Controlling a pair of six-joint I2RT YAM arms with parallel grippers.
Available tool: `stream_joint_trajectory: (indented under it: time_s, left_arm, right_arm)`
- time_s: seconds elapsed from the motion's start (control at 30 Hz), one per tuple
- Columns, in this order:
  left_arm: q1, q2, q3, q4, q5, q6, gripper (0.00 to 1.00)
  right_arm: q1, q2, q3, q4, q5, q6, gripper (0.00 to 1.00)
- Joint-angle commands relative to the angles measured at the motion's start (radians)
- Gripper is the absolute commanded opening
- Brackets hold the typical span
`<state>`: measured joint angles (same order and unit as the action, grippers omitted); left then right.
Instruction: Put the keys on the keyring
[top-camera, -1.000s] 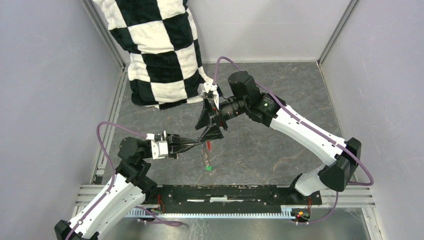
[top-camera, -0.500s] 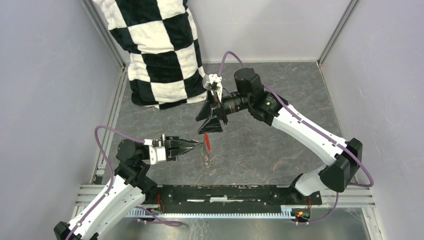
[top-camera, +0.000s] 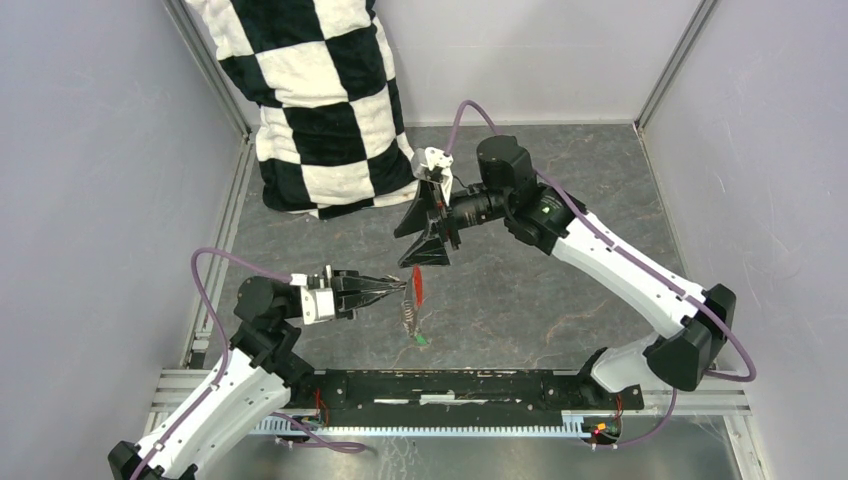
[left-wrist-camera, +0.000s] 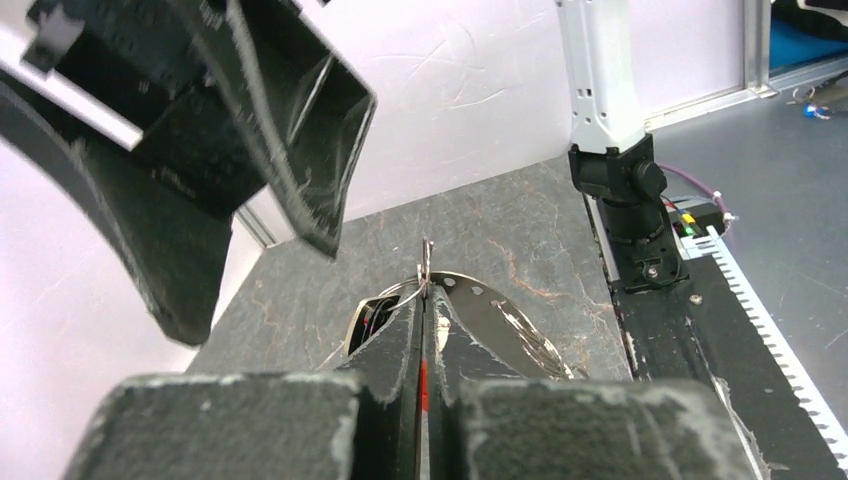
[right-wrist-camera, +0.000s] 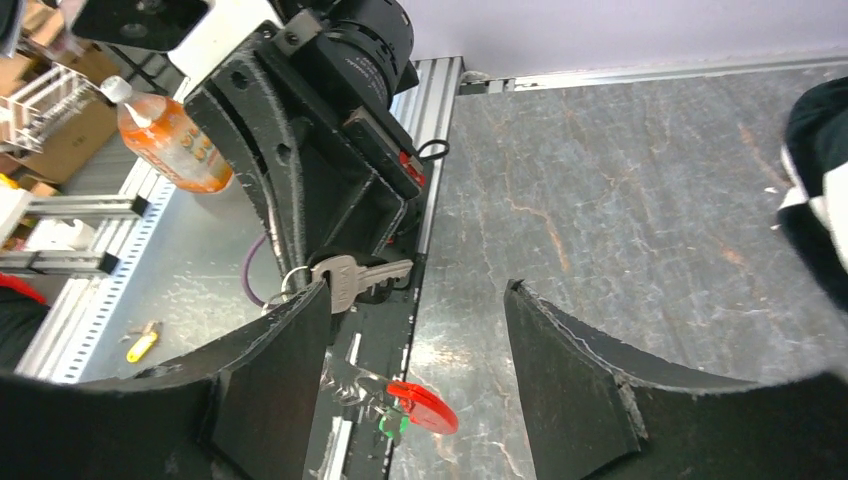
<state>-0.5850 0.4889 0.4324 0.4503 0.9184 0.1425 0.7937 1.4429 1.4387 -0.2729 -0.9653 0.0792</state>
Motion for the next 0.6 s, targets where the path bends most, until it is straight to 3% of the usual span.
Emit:
stream_joint_trajectory:
  time_s: [0.0, 0.27, 0.57]
  left_arm:
    - [-0.003, 0.022, 0.034, 0.022, -0.081, -0.083, 0.02]
    - [-0.003, 0.080, 0.083, -0.031, -0.115, -0.139, 0.02]
    - [-0.004, 0.108, 0.123, -0.085, -0.117, -0.137, 0.02]
  right_arm:
    - [-0.004, -0.091, 0.036, -0.035, 0.036, -0.130, 0.72]
    - [0.006, -0.161, 0.004, -0.177, 0.042, -0.380, 0.70]
    - [0.097, -0.122, 0.068, -0.392, 0.224, -0.579, 0.61]
